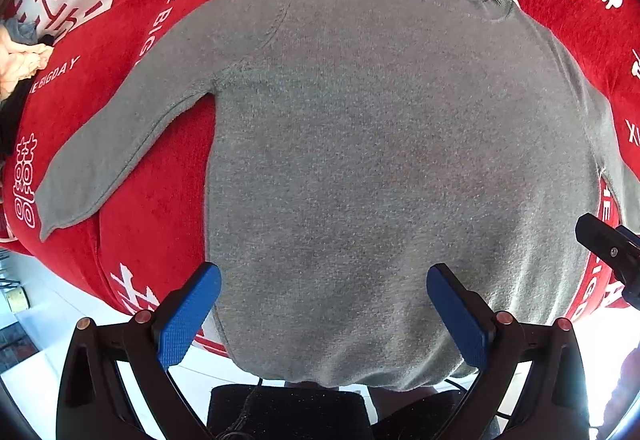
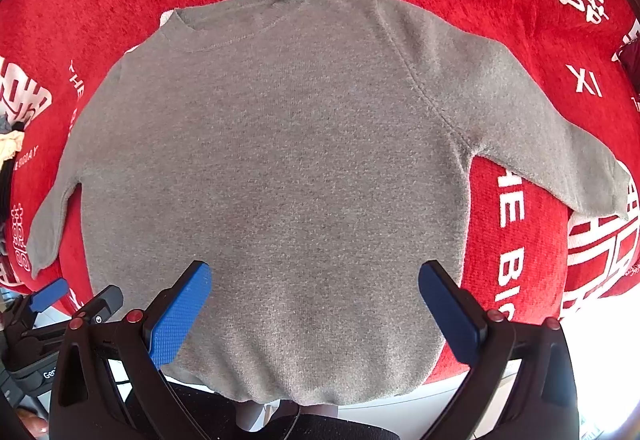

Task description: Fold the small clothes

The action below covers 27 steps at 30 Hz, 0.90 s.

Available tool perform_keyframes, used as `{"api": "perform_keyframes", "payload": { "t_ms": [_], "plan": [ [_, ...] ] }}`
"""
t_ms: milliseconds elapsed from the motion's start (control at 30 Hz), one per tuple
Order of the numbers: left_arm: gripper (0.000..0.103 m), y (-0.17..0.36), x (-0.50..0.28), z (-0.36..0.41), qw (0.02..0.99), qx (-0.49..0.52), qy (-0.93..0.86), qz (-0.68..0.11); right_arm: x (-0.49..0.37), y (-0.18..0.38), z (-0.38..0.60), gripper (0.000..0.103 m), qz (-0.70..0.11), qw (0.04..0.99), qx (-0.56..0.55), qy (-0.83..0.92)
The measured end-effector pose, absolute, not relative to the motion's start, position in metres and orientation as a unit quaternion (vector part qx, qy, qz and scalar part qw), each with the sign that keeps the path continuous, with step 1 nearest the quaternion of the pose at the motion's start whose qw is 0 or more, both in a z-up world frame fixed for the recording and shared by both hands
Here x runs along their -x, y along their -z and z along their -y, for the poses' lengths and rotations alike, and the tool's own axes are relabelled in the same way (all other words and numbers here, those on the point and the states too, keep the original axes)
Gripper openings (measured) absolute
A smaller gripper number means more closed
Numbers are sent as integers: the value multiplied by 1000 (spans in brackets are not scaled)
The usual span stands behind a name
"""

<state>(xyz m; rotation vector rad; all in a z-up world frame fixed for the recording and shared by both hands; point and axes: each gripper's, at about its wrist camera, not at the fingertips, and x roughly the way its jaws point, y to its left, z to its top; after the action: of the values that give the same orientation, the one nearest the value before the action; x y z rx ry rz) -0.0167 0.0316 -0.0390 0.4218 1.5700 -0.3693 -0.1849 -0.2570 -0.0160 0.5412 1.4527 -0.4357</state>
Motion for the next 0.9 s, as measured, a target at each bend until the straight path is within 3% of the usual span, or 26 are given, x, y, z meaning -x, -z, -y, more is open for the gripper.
{"api": "perform_keyframes", "payload": {
  "t_ms": [900],
  "plan": [
    [103, 40, 1, -57, 667, -142, 195, -705, 179, 17, 240, 103, -661, 694, -205, 199]
  ]
}}
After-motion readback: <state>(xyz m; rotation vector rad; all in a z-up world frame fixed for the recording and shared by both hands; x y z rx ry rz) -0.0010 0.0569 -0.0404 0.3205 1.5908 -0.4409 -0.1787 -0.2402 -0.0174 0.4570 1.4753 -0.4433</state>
